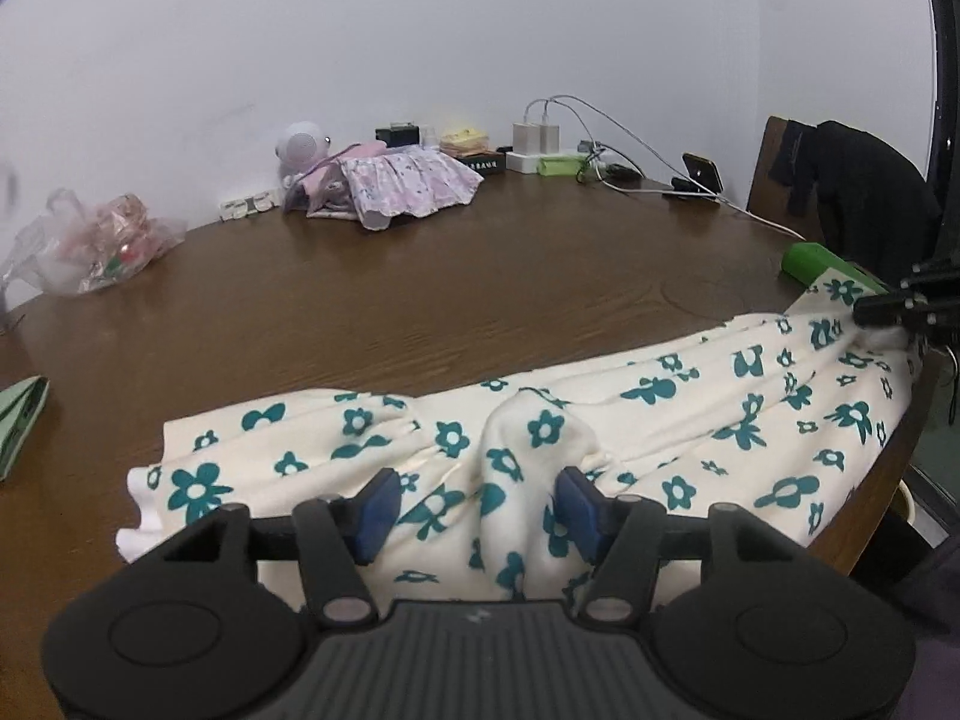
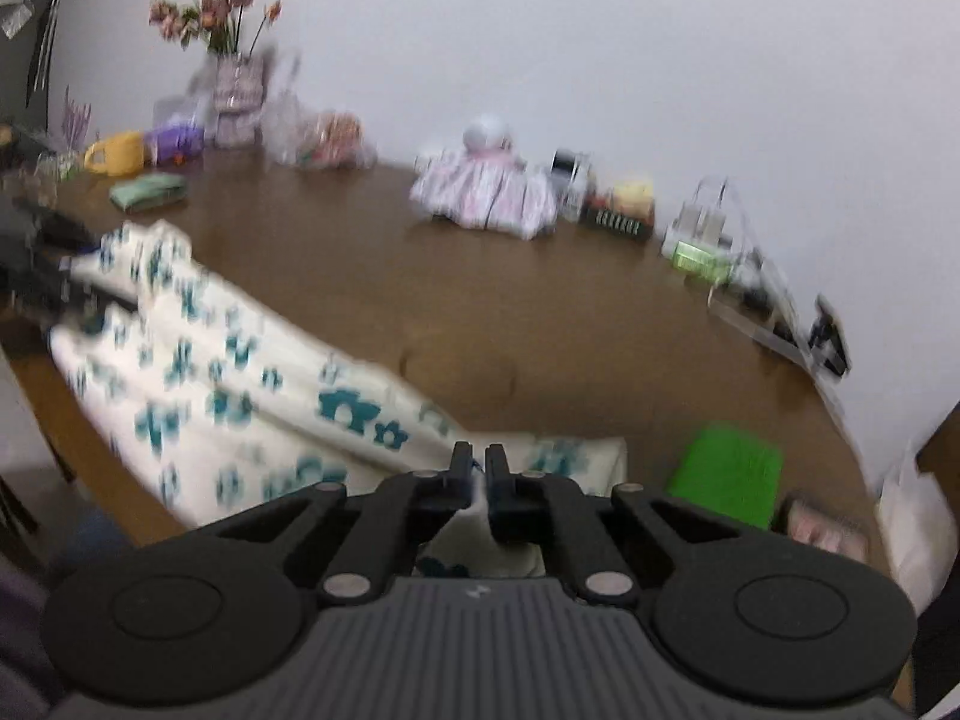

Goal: Fold clothes

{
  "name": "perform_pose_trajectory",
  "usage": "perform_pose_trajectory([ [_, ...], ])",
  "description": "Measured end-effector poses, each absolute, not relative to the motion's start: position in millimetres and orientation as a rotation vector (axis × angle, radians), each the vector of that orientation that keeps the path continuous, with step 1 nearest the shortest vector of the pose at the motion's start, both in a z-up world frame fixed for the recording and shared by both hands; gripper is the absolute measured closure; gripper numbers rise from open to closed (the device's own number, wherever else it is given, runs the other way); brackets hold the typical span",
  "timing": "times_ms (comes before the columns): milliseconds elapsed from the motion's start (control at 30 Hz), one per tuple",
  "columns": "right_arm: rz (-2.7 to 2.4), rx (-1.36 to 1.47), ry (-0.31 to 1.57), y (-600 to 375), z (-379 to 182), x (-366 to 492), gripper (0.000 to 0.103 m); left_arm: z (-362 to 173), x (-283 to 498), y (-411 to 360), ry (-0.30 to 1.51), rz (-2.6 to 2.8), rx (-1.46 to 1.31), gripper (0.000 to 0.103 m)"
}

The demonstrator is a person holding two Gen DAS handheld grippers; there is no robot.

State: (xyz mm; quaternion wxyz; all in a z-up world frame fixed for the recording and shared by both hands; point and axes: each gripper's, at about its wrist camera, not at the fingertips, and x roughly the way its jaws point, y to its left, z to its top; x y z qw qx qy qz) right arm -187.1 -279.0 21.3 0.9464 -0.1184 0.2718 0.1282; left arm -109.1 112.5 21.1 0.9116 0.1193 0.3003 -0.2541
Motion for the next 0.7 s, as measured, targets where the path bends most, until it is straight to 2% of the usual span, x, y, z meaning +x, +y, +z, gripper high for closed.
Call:
perform_pose_trajectory([
  [67,0.256,-0.225,0.543,-280,19,-188,0.099,23,-111,109,0.617,-0.530,0.253,0.065],
  [100,0.253,-0.216,0.538,-281,18,-188,0.099,24,-112,107,0.617,-0.533,0.256,0.084],
  [133,0.250,-0.207,0.532,-282,17,-188,0.099,25,-114,105,0.607,-0.521,0.256,0.093],
  [200,0.244,-0.188,0.522,-284,15,-188,0.099,27,-121,100,0.582,-0.489,0.254,0.099],
  [400,0.225,-0.134,0.490,-288,10,-189,0.099,56,-155,95,0.424,-0.440,0.252,0.100],
  [500,0.217,-0.124,0.488,-290,7,-189,0.099,56,-168,89,0.420,-0.459,0.290,0.100],
  [700,0.215,-0.133,0.499,-290,6,-187,0.099,19,-160,100,0.540,-0.467,0.275,0.099],
])
